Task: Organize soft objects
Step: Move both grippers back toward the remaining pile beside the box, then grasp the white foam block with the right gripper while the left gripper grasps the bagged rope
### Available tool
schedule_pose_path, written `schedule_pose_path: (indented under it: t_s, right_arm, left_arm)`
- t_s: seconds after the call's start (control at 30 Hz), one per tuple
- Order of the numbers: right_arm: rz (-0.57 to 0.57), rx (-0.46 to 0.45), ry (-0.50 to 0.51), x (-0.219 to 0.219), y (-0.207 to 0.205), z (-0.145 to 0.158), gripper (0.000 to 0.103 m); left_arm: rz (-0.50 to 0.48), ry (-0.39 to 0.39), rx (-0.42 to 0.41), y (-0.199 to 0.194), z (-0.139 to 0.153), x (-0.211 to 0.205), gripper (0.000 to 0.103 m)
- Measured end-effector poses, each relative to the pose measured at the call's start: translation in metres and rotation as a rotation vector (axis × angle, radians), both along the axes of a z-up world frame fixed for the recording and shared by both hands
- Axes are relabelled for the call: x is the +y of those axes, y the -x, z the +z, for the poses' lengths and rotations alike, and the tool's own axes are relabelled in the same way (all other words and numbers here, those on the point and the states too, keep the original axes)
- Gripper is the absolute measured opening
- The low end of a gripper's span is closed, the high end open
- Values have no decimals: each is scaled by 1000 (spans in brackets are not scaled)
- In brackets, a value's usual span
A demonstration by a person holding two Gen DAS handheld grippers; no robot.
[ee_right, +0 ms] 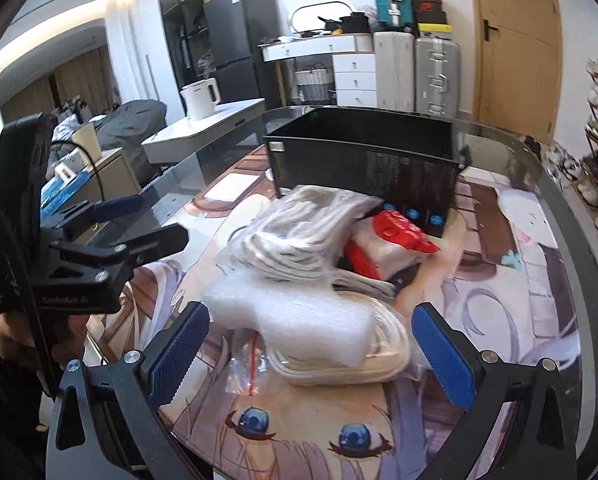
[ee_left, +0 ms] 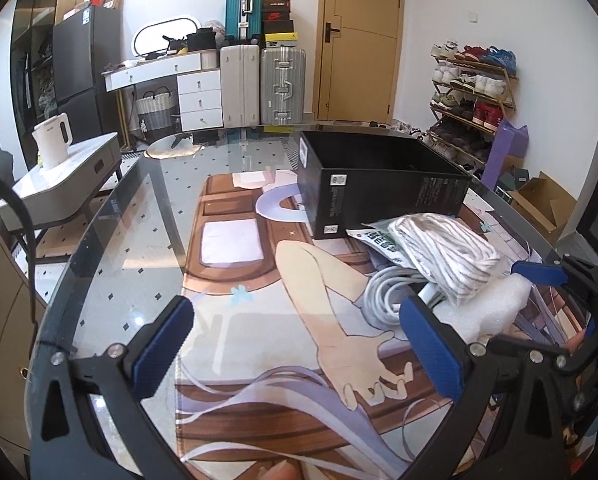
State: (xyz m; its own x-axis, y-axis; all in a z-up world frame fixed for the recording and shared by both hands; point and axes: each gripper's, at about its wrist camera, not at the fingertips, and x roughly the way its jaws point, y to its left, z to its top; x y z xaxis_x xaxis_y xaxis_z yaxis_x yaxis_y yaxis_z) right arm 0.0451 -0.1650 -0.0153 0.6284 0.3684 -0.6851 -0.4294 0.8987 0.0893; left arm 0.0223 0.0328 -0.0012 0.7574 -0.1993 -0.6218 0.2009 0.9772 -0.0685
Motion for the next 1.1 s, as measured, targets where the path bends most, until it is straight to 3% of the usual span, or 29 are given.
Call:
schedule_pose_path:
  t_s: [0.47, 0.63, 0.67, 0.73, 1.1]
  right_arm:
    - [3, -10, 64, 18, -8, -14, 103]
    - [0, -19, 41, 15, -8, -14, 102]
    - [2, -14, 30, 14, -8, -13, 102]
    - [1, -14, 24, 11, -6, -12, 91]
    - [30, -19, -19, -9, 14, -3, 89]
  left_arm:
    - [33, 8, 6, -7, -3, 8, 103]
    - [39, 6, 6, -7, -4, 6, 103]
    - [39, 5, 6, -7, -4, 6, 103]
    - [38, 5, 6, -8, -4, 5, 103]
    - [13, 9, -16, -4, 4, -3, 103]
